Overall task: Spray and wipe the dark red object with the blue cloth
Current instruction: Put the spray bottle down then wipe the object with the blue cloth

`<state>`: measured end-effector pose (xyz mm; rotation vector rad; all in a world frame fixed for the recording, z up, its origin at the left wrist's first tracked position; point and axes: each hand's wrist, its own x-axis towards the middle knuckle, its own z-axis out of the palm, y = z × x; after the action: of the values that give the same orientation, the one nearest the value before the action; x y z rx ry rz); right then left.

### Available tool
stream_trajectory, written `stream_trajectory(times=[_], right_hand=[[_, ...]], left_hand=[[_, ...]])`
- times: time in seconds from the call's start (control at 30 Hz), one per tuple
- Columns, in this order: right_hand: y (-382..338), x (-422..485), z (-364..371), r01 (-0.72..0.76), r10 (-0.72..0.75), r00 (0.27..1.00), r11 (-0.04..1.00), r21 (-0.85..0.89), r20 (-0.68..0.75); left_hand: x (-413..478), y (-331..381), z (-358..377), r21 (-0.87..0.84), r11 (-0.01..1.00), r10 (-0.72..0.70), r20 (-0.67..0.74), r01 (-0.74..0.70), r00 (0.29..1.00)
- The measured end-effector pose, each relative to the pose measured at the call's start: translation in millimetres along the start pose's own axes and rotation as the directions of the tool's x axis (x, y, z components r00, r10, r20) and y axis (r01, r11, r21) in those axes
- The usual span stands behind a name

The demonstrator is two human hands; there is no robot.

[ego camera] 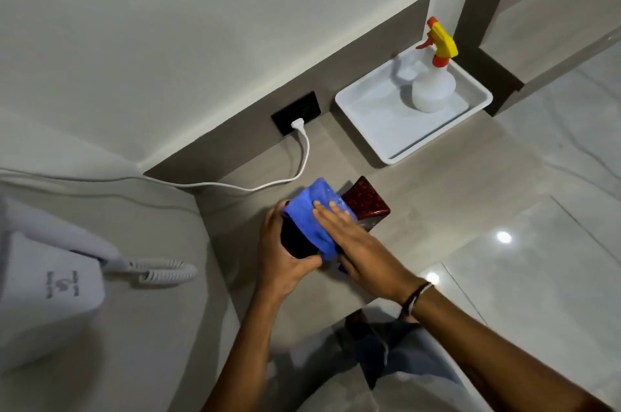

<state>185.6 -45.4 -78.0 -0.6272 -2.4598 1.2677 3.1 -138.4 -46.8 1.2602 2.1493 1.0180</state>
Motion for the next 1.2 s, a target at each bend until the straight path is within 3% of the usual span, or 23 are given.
stream_trajectory(times=[0.13,0.23,0.37,0.47,0.6,0.67,0.7,0.77,0.83,0.93,1.03,1.13,1.2], right_hand=[[47.5,-1.1,-32.5,-0.147,0.145,0.989,0.968,-0.202,-0.024],[29.1,6.4,-28.3,-0.223,0.219,0.974,0.973,-0.063,-0.057],[-24.6,6.5,12.6,-0.054,0.056,0.998,0.993,0.102,-0.025],[-7.1,3.1,9.5,0.025,-0.025,1.0,0.999,0.027,0.013],[47.6,-2.4,-27.9,-0.152,0.151,0.988,0.967,-0.205,-0.018],[42.5,1.2,-30.8,-0.209,0.206,0.978,0.969,-0.135,-0.037],[27.7,4.7,-25.6,-0.225,0.225,0.974,0.974,-0.007,-0.034],[-4.6,5.8,-8.2,-0.161,0.173,0.983,0.974,0.159,-0.063],[-23.5,1.5,12.1,-0.013,0.021,0.997,0.994,0.112,-0.073],[2.7,0.3,5.9,0.026,-0.028,0.997,0.999,-0.019,-0.066],[39.9,1.8,-25.7,-0.126,0.115,0.991,0.975,-0.182,-0.072],[57.3,-3.7,-54.4,-0.293,0.291,0.927,0.956,0.028,-0.238],[63.8,-10.6,-70.3,-0.355,0.42,0.827,0.905,0.233,-0.374]], left_hand=[[-2.0,-10.9,3.9,0.024,1.0,-0.013,0.015,0.013,1.0],[1.8,-7.6,5.8,0.015,1.0,-0.015,0.023,0.015,1.0],[-0.8,-3.0,3.9,-0.007,0.998,-0.062,0.007,0.062,0.998],[-6.1,-3.1,0.2,0.008,0.993,-0.118,-0.019,0.118,0.993],[-4.7,-2.4,-1.2,0.047,0.988,-0.144,0.002,0.144,0.99],[-2.2,4.1,2.0,0.053,0.99,-0.134,0.004,0.133,0.991],[-1.1,6.4,2.8,0.05,0.991,-0.122,0.007,0.122,0.992],[0.7,9.5,3.2,0.043,0.995,-0.09,0.013,0.09,0.996],[0.0,8.9,1.0,0.005,0.996,-0.092,0.013,0.092,0.996],[-2.2,5.6,1.2,-0.009,0.998,-0.067,-0.006,0.067,0.998],[-0.4,4.6,4.7,0.016,0.995,-0.096,-0.036,0.096,0.995],[7.8,10.1,7.6,-0.072,0.976,-0.206,-0.018,0.204,0.978],[16.8,14.0,9.6,-0.202,0.929,-0.319,-0.009,0.311,0.948]])
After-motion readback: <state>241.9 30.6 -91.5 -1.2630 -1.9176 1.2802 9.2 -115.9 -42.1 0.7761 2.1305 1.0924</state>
